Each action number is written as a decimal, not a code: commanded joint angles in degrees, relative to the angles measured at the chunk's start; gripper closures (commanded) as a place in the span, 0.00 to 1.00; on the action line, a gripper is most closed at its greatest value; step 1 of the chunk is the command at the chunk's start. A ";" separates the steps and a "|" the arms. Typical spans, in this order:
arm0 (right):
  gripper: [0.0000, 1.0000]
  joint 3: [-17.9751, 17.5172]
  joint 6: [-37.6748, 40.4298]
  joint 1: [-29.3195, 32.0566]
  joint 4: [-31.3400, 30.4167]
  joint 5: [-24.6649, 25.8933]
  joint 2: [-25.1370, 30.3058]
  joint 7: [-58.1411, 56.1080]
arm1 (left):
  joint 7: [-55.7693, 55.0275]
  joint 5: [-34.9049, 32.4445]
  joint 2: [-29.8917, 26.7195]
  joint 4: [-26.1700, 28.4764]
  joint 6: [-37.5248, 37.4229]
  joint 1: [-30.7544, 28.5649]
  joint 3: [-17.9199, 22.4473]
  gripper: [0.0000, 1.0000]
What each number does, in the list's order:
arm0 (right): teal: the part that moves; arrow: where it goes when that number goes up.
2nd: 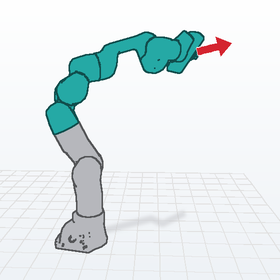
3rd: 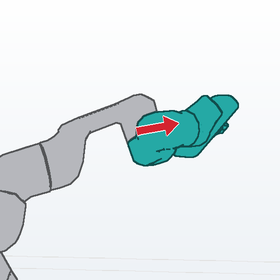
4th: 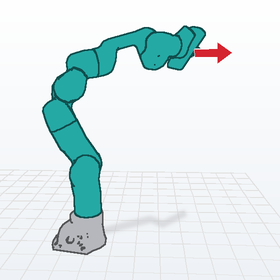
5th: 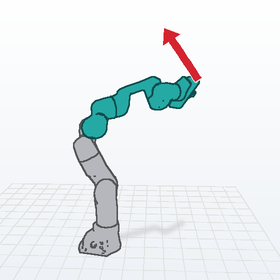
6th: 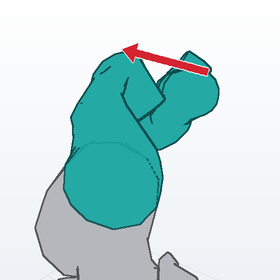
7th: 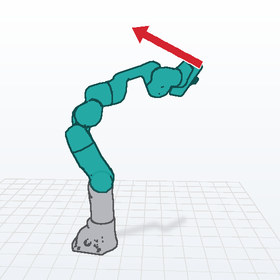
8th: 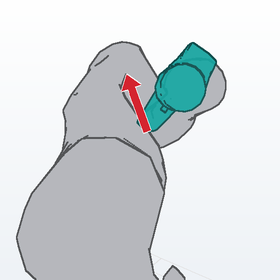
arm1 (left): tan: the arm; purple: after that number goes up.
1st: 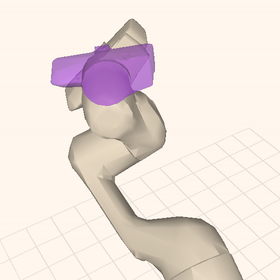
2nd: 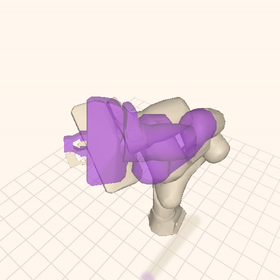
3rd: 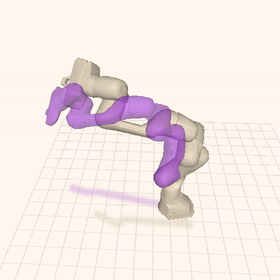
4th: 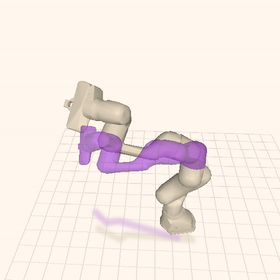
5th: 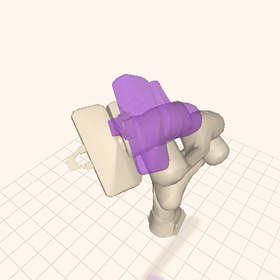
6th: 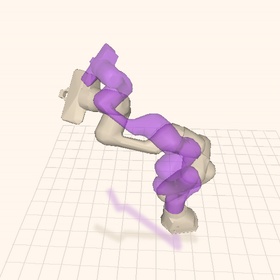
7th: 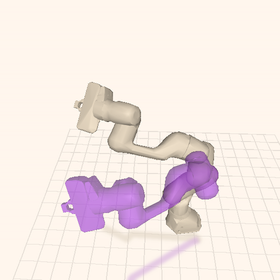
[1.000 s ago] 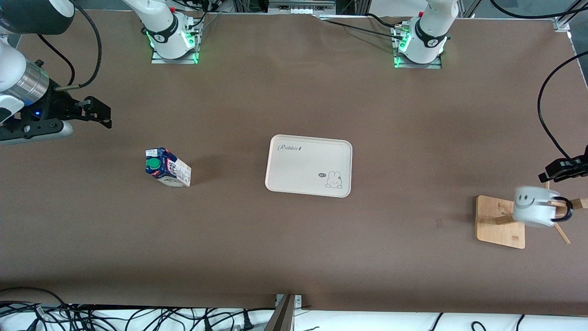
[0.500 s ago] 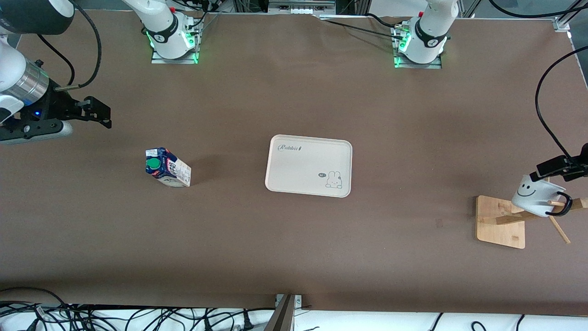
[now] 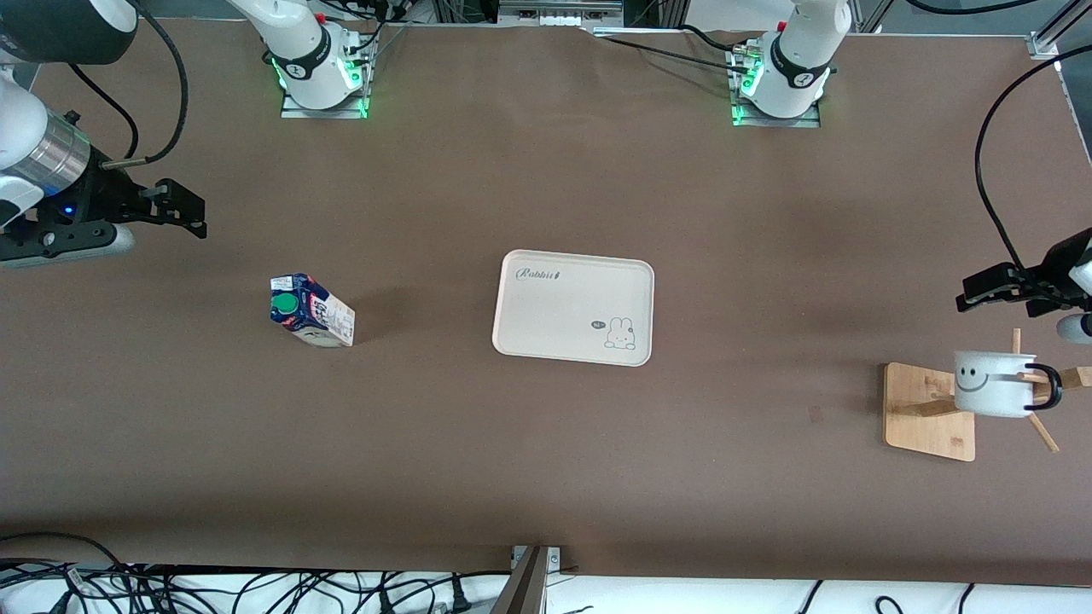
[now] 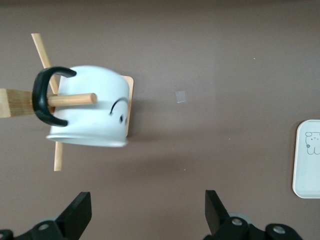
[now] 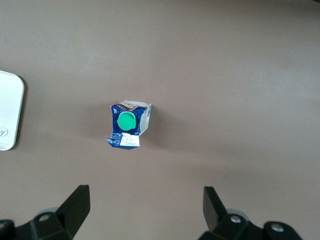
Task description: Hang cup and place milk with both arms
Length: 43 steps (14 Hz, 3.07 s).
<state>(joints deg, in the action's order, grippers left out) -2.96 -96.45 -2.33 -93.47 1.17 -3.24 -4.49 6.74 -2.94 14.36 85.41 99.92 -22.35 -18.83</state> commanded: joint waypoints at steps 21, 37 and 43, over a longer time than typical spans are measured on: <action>0.00 -0.47 0.21 0.57 1.10 0.85 -0.28 0.45 | -2.23 0.13 -18.59 14.55 0.30 26.04 21.73 0.00; 0.00 -0.47 0.21 0.57 1.10 0.85 -0.28 0.45 | -1.56 0.22 -16.03 11.80 -0.43 26.04 21.11 0.00; 0.00 -0.47 0.21 0.57 1.10 0.85 -0.28 0.45 | -1.73 0.22 -16.03 11.71 -0.43 26.12 21.02 0.00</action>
<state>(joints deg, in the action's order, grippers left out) -2.95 -96.51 -2.30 -93.32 1.17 -3.26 -4.49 4.93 -1.94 -2.42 98.99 100.92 3.46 2.19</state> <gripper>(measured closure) 0.000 0.000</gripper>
